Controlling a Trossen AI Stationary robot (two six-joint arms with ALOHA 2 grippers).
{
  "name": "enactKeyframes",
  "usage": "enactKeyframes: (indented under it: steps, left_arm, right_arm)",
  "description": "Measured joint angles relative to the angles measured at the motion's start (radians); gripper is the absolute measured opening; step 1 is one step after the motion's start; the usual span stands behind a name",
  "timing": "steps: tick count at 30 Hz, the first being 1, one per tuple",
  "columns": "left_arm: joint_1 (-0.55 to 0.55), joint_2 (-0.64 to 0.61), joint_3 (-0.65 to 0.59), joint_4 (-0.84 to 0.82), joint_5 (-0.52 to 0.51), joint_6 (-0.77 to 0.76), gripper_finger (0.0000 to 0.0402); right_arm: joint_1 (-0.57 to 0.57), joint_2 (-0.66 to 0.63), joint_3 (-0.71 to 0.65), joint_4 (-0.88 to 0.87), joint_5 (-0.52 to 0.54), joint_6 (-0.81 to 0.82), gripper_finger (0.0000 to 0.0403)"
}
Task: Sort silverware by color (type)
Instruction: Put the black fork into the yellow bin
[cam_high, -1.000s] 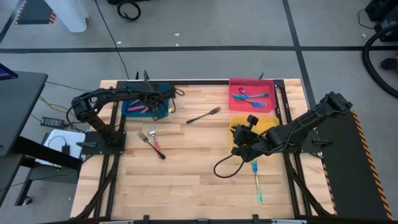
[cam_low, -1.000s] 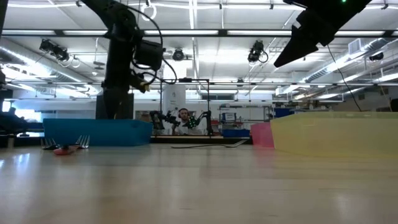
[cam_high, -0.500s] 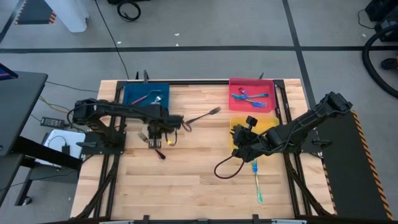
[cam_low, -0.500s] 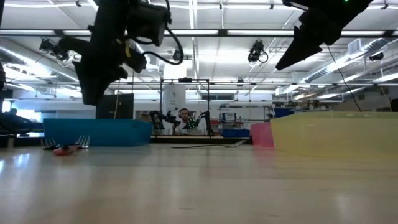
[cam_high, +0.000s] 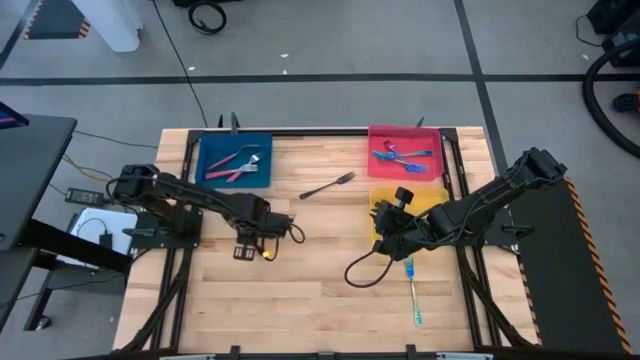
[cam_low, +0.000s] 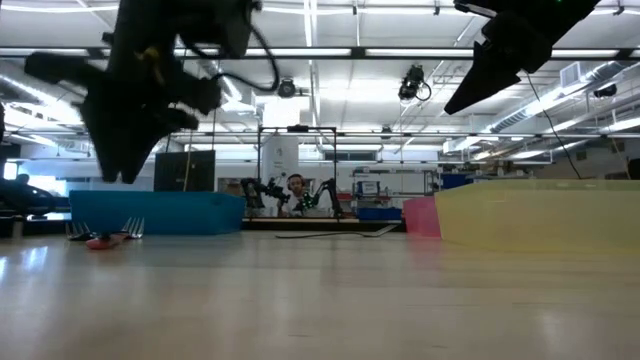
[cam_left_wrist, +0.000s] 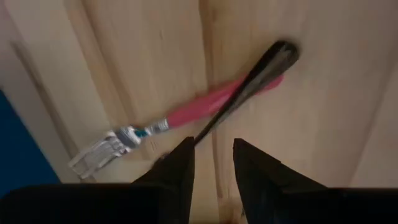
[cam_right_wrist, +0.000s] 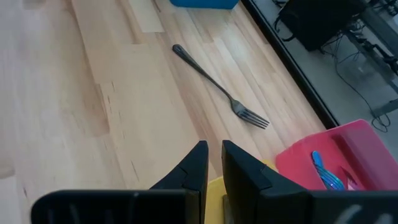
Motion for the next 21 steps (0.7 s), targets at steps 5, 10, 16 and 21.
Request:
enactKeyframes:
  steps: [5,10,16,21]
  left_arm:
    - [-0.010,0.000,-0.120,0.024,-0.001,-0.017,0.0110]
    - [-0.010,-0.005,-0.208,0.063,-0.001,-0.020,0.0110]
    - [-0.007,-0.005,-0.207,0.077,-0.038,-0.025,0.0110]
    - [-0.007,-0.004,-0.219,0.181,-0.037,0.026,0.0109]
  right_arm:
    - [0.000,0.000,0.000,0.001,-0.018,0.000,0.0055]
    - [-0.004,0.000,0.000,0.001,-0.018,0.000,0.0054]
    - [-0.014,0.000,0.000,0.018,-0.017,0.000,0.0055]
    - [-0.019,0.000,0.000,0.017,-0.017,0.000,0.0055]
